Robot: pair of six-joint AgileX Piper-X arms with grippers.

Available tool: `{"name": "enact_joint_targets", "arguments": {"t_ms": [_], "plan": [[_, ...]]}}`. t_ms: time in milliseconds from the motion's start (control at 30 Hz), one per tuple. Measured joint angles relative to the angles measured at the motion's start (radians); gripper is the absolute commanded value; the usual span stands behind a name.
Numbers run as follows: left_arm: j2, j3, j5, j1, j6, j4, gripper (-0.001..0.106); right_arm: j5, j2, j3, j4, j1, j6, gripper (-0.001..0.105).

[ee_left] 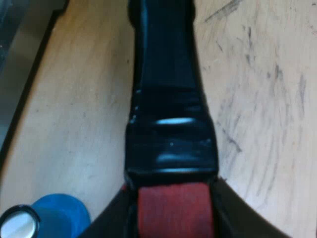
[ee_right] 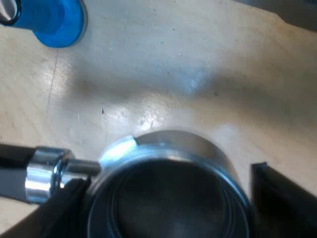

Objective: Put the handle in the coffee machine

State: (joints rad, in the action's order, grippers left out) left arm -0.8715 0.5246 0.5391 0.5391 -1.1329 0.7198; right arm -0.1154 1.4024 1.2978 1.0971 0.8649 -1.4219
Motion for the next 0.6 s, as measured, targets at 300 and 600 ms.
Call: {"name": "enact_joint_targets", "arguments": {"t_ms": [300, 600], "plan": [[0.002, -0.003, 0.006, 0.000, 0.011, 0.012, 0.000, 0.040, -0.008, 0.003, 0.000, 0.000, -0.044, 0.098], [0.059, -0.007, 0.015, -0.025, 0.001, 0.036, 0.000, 0.155, -0.012, 0.032, 0.000, 0.006, -0.044, 0.098]]}}
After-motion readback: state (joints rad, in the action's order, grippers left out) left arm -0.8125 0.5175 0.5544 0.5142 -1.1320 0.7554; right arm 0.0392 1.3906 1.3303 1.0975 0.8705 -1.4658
